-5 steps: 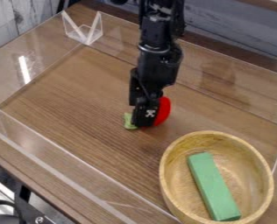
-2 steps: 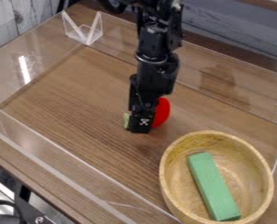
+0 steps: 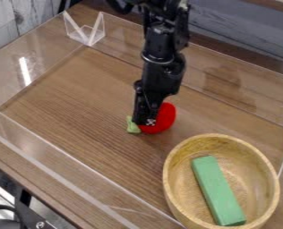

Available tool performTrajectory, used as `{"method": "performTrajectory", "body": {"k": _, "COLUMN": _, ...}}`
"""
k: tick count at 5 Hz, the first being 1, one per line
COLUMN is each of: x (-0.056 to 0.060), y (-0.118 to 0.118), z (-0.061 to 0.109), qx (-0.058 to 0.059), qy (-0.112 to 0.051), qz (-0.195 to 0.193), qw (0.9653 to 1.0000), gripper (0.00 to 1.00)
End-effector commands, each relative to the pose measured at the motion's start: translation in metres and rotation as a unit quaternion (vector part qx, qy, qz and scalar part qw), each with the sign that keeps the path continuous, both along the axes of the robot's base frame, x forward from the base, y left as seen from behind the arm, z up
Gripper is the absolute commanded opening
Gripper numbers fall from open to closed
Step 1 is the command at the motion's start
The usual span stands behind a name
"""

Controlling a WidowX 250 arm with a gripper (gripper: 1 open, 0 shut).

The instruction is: Move the red object to the right side of the table

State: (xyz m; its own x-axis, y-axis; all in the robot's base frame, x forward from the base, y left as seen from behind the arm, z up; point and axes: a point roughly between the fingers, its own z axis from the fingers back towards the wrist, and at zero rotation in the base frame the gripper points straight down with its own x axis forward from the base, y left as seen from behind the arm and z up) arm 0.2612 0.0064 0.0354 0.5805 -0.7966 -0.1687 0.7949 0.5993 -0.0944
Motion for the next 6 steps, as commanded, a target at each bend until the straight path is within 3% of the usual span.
{"method": "performTrajectory", "body": {"k": 1, "x": 0.020, "y": -0.006, "z": -0.004, "qx": -0.001, "qy": -0.017, "qz": -0.020, "qw": 0.9997, "gripper": 0.00}}
{"method": "performTrajectory", "body": {"k": 2, "x": 0.032, "y": -0.008, "z": -0.012, "qx": -0.003, "qy": -0.025, "qz": -0.025, "qw": 0.9994, "gripper": 0.00}}
{"method": "performTrajectory", "body": {"k": 3, "x": 0.028, "y": -0.013, "z": -0.014, "qx": -0.003, "qy": -0.031, "qz": 0.004, "qw": 0.9995, "gripper": 1.00}}
{"method": "performTrajectory", "body": {"k": 4, "x": 0.023, "y": -0.017, "z": -0.015, "qx": -0.005, "qy": -0.037, "qz": 0.032, "qw": 0.9988, "gripper": 1.00}}
{"method": "performTrajectory", "body": {"k": 5, "x": 0.023, "y": -0.023, "z": -0.006, "qx": 0.009, "qy": -0.051, "qz": 0.035, "qw": 0.9981, "gripper": 0.00}}
{"method": "performTrajectory", "body": {"k": 6, "x": 0.027, "y": -0.035, "z": 0.006, "qx": 0.023, "qy": -0.068, "qz": 0.044, "qw": 0.9964, "gripper": 0.00}}
